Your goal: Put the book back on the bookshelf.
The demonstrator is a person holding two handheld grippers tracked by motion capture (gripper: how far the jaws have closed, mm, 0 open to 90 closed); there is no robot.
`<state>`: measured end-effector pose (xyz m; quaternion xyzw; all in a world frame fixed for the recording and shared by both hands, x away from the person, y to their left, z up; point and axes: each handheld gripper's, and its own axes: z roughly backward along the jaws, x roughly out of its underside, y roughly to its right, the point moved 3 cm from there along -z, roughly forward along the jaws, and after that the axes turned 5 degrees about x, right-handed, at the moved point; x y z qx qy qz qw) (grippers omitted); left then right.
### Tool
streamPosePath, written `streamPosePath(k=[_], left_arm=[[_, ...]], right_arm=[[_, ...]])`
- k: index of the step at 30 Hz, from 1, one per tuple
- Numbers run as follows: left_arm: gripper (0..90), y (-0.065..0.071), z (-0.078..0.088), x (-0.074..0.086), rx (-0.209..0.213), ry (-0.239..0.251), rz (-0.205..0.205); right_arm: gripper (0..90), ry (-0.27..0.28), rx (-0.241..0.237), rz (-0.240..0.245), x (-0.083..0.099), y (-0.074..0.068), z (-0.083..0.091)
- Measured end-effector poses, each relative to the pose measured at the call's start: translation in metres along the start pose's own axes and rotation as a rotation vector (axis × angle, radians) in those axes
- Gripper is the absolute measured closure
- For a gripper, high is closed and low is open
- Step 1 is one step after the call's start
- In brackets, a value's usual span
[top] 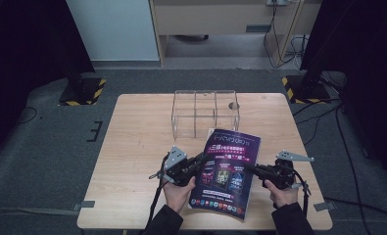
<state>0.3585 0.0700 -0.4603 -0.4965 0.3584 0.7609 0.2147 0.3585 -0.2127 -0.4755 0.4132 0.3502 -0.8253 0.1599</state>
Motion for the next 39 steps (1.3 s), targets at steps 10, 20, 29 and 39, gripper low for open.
streamPosePath(k=[10, 20, 29, 39], left_arm=[[82.0, -0.013, 0.004, 0.003, -0.016, -0.011, 0.028], [72.1, -0.026, 0.005, 0.005, -0.050, -0.043, 0.047], [60.7, -0.043, 0.021, 0.007, -0.112, -0.040, 0.041], [50.9, -0.067, 0.051, 0.018, -0.226, -0.093, 0.015]], right_arm=[[82.8, 0.011, -0.018, 0.008, -0.010, -0.012, 0.002], [83.0, 0.030, -0.041, 0.037, -0.017, -0.020, 0.004], [83.0, 0.063, -0.039, 0.044, -0.026, -0.026, 0.007], [83.1, 0.152, -0.033, 0.058, -0.053, -0.036, 0.020]])
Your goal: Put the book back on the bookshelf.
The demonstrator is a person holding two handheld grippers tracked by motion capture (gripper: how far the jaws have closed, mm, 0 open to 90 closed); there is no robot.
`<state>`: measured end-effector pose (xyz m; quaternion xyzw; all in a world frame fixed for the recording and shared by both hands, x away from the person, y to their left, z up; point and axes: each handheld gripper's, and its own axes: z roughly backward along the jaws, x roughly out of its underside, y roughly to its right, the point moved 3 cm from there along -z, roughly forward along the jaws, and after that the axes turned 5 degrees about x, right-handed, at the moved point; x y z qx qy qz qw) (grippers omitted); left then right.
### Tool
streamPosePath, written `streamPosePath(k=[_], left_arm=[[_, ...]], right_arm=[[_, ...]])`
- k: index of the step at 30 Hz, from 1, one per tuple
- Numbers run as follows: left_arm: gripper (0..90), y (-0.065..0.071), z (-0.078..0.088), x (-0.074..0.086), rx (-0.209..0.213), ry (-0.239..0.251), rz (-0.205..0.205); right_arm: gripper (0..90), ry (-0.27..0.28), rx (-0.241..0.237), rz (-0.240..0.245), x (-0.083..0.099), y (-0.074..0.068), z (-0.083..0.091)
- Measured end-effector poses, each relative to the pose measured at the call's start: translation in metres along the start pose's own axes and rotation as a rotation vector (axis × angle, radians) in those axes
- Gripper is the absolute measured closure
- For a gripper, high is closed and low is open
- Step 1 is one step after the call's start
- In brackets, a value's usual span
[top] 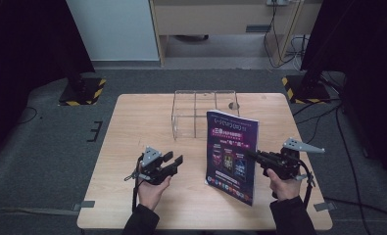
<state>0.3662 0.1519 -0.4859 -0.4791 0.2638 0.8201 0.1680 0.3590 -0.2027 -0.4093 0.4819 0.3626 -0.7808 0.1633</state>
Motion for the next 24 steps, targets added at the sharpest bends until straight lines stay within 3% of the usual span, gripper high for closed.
streamPosePath(k=[5, 13, 17, 21, 24], left_arm=[[45.2, -0.017, 0.012, 0.012, -0.064, -0.029, 0.006], [33.1, -0.044, 0.025, 0.031, -0.184, -0.097, 0.052], [27.9, -0.053, 0.025, 0.037, -0.239, -0.136, 0.042], [24.5, -0.061, 0.022, 0.045, -0.302, -0.177, -0.007], [23.1, -0.067, 0.021, 0.051, -0.330, -0.206, -0.015]], right_arm=[[83.0, 0.034, 0.023, 0.014, -0.012, -0.002, 0.002], [83.1, 0.062, 0.057, 0.045, -0.026, -0.007, 0.002], [83.0, 0.080, 0.066, 0.050, -0.032, -0.007, 0.001], [83.0, 0.094, 0.076, 0.058, -0.039, -0.008, 0.001], [83.0, 0.105, 0.080, 0.062, -0.045, -0.009, 0.001]])
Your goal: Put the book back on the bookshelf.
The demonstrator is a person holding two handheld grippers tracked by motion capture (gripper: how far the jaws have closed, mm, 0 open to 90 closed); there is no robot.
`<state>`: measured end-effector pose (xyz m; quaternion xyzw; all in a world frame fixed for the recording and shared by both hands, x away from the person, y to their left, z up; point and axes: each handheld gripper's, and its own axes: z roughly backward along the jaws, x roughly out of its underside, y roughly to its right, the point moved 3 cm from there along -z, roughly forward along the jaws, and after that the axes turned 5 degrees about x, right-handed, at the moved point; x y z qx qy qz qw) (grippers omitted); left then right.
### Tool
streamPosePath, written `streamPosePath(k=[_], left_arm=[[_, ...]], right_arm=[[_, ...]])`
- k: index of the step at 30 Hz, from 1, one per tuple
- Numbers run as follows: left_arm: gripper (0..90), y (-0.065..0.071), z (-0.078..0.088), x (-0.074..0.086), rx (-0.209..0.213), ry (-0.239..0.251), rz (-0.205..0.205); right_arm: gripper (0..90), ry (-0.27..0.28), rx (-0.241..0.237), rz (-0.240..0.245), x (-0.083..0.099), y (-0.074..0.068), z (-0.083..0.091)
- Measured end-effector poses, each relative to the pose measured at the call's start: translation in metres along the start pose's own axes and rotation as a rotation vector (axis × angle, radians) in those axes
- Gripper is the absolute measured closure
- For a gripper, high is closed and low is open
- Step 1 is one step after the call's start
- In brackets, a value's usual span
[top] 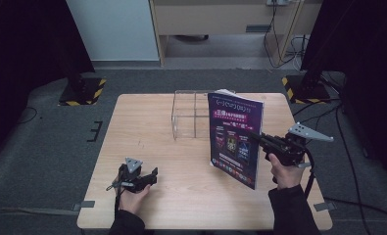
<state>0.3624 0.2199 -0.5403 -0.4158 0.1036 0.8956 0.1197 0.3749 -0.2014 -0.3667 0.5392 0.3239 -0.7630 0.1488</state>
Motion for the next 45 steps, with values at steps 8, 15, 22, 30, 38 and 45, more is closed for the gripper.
streamPosePath(k=[8, 15, 22, 30, 38, 45], left_arm=[[20.0, -0.010, -0.005, 0.006, -0.034, -0.029, 0.003], [19.2, -0.014, -0.007, 0.008, -0.062, -0.041, -0.001], [18.8, -0.020, -0.008, 0.010, -0.076, -0.049, 0.009], [18.0, -0.021, -0.008, 0.010, -0.083, -0.061, 0.009], [15.9, -0.022, -0.009, 0.010, -0.080, -0.067, 0.023], [15.3, -0.022, -0.009, 0.010, -0.077, -0.068, 0.022]], right_arm=[[83.0, 0.021, 0.023, 0.017, -0.013, 0.001, -0.005], [83.0, 0.051, 0.052, 0.021, -0.022, 0.004, -0.008], [83.0, 0.072, 0.071, 0.025, -0.031, 0.007, -0.010], [83.0, 0.089, 0.099, 0.033, -0.041, 0.012, -0.012], [83.0, 0.102, 0.124, 0.034, -0.047, 0.017, -0.021], [83.0, 0.116, 0.162, 0.042, -0.051, 0.024, -0.033]])
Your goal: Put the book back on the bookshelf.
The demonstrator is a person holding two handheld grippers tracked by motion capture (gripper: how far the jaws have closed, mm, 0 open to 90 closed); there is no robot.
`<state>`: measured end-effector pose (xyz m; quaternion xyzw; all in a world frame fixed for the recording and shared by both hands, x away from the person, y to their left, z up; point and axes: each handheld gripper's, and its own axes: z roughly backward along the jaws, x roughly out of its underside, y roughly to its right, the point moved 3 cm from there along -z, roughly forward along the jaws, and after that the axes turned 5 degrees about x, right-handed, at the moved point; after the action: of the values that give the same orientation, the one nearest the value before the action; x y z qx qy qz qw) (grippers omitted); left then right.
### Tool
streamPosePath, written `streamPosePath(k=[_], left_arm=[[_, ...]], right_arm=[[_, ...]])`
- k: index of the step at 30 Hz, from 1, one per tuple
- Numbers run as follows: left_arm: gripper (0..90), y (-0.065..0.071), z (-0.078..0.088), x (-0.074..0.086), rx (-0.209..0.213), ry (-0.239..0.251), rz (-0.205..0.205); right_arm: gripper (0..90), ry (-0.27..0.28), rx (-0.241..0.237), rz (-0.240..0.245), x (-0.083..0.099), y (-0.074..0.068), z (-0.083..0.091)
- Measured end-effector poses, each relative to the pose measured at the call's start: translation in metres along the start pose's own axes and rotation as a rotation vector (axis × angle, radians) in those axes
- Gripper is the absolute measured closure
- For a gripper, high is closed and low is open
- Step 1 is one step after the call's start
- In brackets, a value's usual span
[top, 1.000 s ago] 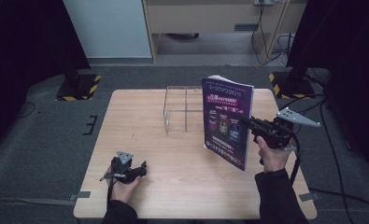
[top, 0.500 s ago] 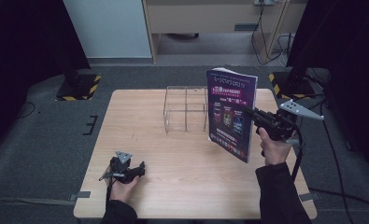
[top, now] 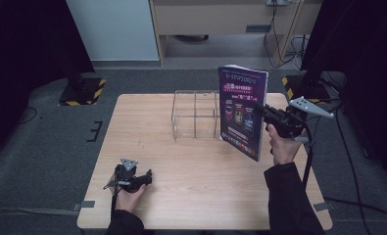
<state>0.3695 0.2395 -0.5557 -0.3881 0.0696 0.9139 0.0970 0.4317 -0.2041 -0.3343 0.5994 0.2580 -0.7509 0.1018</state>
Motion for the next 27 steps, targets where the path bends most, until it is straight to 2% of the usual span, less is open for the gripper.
streamPosePath(k=[19, 27], left_arm=[[13.5, 0.000, 0.000, 0.000, 0.000, -0.004, -0.003], [13.4, 0.000, -0.001, 0.000, 0.001, -0.004, -0.003]], right_arm=[[83.0, 0.022, 0.072, -0.019, 0.010, 0.013, -0.041], [82.9, 0.011, 0.102, -0.025, 0.017, 0.020, -0.058]])
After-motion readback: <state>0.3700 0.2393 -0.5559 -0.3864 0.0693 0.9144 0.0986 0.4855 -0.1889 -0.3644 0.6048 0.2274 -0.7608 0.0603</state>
